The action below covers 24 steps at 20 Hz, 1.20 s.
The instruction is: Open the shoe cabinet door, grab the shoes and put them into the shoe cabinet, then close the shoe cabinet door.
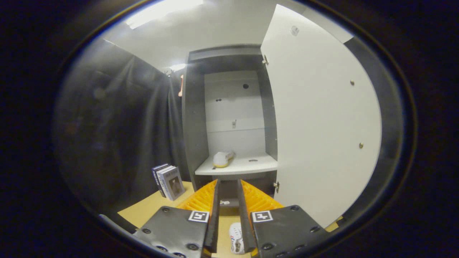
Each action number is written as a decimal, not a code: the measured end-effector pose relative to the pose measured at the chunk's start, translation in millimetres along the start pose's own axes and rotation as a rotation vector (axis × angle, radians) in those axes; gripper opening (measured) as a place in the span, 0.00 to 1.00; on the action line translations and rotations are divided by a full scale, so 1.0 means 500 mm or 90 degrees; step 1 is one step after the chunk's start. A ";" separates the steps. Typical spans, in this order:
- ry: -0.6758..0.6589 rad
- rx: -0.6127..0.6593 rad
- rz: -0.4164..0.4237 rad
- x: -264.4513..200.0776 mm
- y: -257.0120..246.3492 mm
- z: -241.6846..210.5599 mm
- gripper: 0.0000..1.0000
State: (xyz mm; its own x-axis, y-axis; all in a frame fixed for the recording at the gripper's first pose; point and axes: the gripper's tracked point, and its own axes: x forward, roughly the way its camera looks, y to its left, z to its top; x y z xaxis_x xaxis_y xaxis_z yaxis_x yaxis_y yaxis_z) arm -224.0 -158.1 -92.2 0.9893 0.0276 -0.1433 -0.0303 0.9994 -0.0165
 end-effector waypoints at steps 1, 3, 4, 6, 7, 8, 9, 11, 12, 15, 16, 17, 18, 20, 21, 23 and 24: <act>0.015 0.005 -0.008 0.013 0.002 -0.028 0.30; 0.046 0.017 -0.020 0.042 0.002 -0.083 0.30; 0.064 0.020 -0.026 0.055 0.000 -0.115 0.30; 0.103 0.023 -0.038 0.083 -0.003 -0.187 0.29; 0.123 0.024 -0.044 0.093 -0.001 -0.224 0.29; 0.141 0.026 -0.048 0.102 0.000 -0.256 0.29; 0.160 0.028 -0.053 0.107 0.001 -0.289 0.29; 0.199 0.036 -0.062 0.116 0.001 -0.354 0.29; 0.218 0.039 -0.065 0.121 -0.001 -0.385 0.29; 0.264 0.037 -0.077 0.134 -0.009 -0.475 0.29; 0.281 0.036 -0.081 0.136 -0.013 -0.502 0.29; 0.295 0.037 -0.084 0.138 -0.018 -0.530 0.29; 0.310 0.038 -0.088 0.139 -0.021 -0.556 0.29; 0.341 0.045 -0.094 0.136 -0.029 -0.608 0.29; 0.354 0.046 -0.098 0.132 -0.033 -0.633 0.29; 0.375 0.053 -0.110 0.120 -0.046 -0.669 0.29; 0.381 0.062 -0.115 0.115 -0.051 -0.680 0.29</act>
State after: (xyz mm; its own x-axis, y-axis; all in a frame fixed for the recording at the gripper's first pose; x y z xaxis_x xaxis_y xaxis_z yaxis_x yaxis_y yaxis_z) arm -215.0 -188.9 -436.6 0.7257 -0.1298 -0.6757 0.1708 0.9853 -0.0058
